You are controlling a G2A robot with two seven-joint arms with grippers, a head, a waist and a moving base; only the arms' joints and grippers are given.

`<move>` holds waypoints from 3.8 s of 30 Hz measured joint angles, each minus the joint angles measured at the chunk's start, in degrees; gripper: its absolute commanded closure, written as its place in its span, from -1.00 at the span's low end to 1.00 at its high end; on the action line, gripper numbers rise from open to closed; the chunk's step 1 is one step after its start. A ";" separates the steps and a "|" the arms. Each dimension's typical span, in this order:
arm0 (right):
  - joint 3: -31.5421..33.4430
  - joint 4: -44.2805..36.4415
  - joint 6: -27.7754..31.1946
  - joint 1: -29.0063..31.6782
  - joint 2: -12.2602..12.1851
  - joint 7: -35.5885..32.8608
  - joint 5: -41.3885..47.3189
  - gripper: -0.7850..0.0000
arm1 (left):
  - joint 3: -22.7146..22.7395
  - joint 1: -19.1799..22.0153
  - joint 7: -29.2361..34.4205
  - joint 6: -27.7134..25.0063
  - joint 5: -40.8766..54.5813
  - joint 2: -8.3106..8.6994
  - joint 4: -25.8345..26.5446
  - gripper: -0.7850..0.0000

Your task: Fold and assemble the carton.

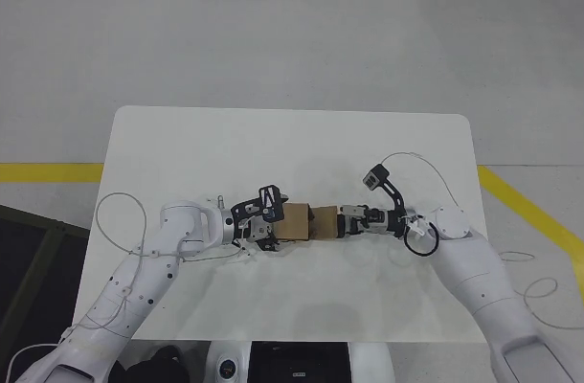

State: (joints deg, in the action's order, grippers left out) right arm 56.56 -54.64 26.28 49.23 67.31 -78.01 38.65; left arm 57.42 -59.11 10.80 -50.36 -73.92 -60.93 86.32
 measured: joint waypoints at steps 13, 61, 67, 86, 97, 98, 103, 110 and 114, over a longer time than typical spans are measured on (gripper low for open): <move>-0.89 -3.57 -0.96 0.44 0.48 -0.96 4.47 -1.00 | 0.09 0.08 0.34 -0.13 0.02 0.06 -0.11 -1.00; -5.59 -1.05 -0.72 -2.35 1.10 -0.72 1.42 0.03 | -0.05 -0.18 0.83 -0.32 0.00 0.22 -0.12 -1.00; -6.27 0.26 -0.40 -2.73 1.31 -0.40 0.47 0.04 | -0.02 -0.19 1.09 -0.25 0.12 0.25 -0.16 -1.00; -7.12 3.60 0.43 -4.32 1.59 0.43 -3.54 0.25 | -0.33 -0.10 1.79 -0.52 0.15 0.28 -0.33 -1.00; -7.38 5.43 0.71 -5.00 1.91 0.72 -4.49 0.42 | -0.50 0.04 2.20 -0.52 -0.02 0.29 -0.42 -1.00; -7.40 5.58 0.72 -5.10 1.91 0.73 -4.84 0.41 | -0.54 0.03 2.20 -0.56 0.01 0.29 -0.39 -1.00; -7.41 5.85 0.91 -5.51 1.85 0.92 -6.66 0.42 | -0.72 -0.01 2.36 -0.63 0.03 0.28 -0.23 -1.00; -7.38 5.10 0.75 -6.32 1.54 1.01 -10.82 0.58 | -0.57 -0.06 2.46 -0.53 0.16 0.34 -0.36 -1.00; -7.00 4.52 0.42 -6.35 1.42 1.62 -11.73 0.59 | -0.51 -0.15 2.41 -0.54 0.12 0.38 -0.30 -1.00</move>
State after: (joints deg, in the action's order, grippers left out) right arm 49.55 -50.12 26.70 42.88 68.72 -76.39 26.92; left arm 56.91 -59.26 13.21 -50.89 -73.80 -60.56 86.03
